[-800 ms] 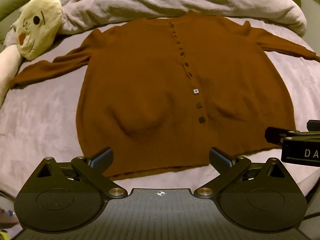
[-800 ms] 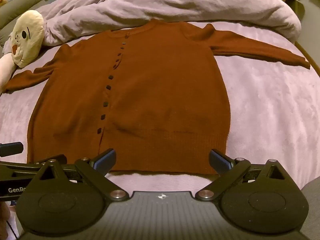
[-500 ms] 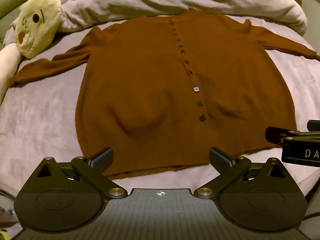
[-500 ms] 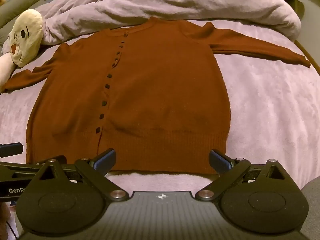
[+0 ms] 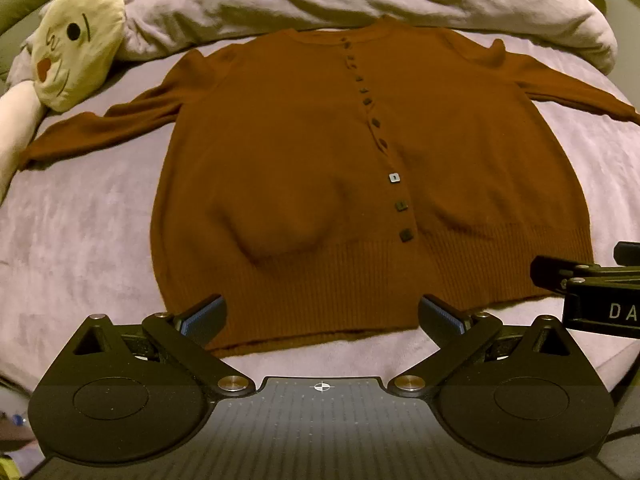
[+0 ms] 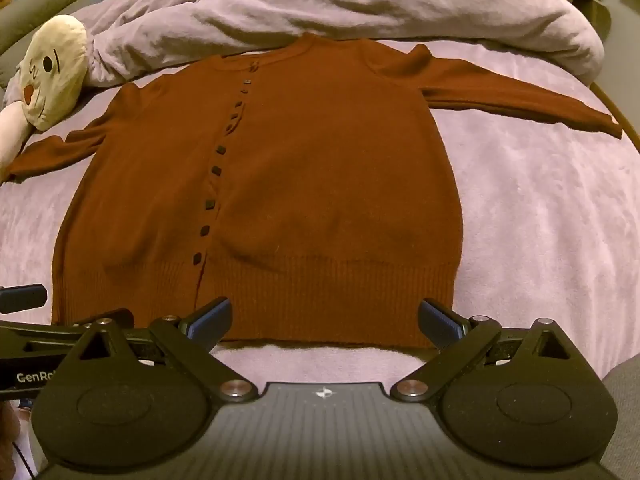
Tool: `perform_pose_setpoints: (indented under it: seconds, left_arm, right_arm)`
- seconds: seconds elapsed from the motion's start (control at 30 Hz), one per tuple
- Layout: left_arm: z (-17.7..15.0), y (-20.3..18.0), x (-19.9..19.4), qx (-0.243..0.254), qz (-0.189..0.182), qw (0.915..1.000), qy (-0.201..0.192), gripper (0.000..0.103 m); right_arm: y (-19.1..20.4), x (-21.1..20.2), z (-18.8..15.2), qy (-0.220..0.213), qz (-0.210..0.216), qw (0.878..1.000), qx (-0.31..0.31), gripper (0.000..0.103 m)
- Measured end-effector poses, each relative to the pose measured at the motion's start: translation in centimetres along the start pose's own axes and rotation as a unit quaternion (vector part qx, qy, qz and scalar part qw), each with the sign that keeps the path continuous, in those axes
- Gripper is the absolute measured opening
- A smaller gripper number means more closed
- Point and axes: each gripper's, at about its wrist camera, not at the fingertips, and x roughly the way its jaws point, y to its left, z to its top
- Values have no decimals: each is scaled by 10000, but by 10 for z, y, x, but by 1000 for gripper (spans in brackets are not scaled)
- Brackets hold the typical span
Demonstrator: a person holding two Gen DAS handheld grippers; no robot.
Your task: Fold small clothes
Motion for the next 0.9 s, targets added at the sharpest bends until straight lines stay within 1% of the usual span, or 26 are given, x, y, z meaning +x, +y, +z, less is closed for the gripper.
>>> perform_pose_setpoints:
  seconds: [0.73,0.77,0.9]
  left_arm:
    - [-3,4,0,-12,-56,10000,13,103]
    - [1,1,1,-8,-39,10000,18,103]
    - [1,1,1,-18,-46,10000,25,103]
  right_arm:
    - [-1,-1,1,-13,-16,10000,-6,99]
    - [-1,-1,1,-6,-16,10000,-1,99]
    - [-2,-2,2,-3,-24,10000,-2,99]
